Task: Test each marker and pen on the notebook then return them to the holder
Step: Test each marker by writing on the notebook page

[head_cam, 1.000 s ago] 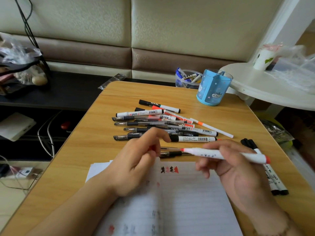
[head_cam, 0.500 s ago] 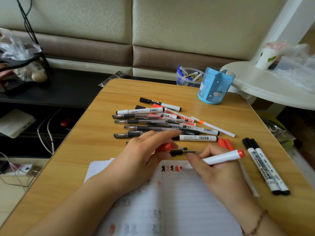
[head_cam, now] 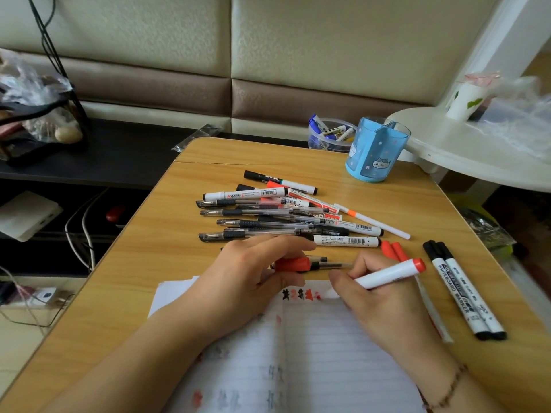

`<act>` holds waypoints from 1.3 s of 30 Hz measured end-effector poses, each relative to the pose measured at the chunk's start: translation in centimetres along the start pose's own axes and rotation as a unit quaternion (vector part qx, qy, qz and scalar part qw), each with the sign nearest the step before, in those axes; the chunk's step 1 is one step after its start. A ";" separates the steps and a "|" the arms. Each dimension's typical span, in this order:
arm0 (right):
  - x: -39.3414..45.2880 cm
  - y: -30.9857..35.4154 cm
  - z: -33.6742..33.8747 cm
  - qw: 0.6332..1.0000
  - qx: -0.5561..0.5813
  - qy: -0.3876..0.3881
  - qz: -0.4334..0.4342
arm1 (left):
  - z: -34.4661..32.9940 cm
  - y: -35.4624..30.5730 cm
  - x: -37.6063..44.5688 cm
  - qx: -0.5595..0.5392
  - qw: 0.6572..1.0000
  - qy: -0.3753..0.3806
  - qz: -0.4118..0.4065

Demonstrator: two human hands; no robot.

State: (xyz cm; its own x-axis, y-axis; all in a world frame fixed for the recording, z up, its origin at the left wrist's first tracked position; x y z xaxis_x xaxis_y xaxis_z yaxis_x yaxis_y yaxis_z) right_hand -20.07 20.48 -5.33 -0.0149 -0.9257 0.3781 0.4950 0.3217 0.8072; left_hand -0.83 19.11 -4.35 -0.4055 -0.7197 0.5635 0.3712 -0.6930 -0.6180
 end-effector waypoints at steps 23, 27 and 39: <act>-0.3 1.9 0.2 0.945 0.306 0.094 -0.072 | 0.2 -0.7 0.3 0.037 0.999 0.000 -0.021; -0.4 2.2 0.0 0.944 0.301 0.114 -0.075 | 0.3 -0.9 0.3 0.045 0.999 0.006 -0.028; -1.0 2.5 -0.2 0.957 0.269 0.097 -0.049 | 0.2 -1.7 0.3 0.033 0.998 0.031 -0.035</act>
State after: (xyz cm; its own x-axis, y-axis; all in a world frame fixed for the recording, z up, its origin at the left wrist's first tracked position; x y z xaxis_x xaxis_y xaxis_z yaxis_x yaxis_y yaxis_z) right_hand -18.66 22.14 -3.77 0.1487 -0.9594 0.2398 -0.0194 0.2396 0.9707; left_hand -1.41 20.03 -3.00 -0.4824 -0.6674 0.5673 0.3937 -0.7438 -0.5402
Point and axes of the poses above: each hand's wrist, its own x-axis towards the middle knuckle, its own z-axis out of the back of the hand, y = z × x, the point moved 4 cm from there along x, towards the middle knuckle, and after that the axes turned 3 degrees about x, right-handed, at the moved point
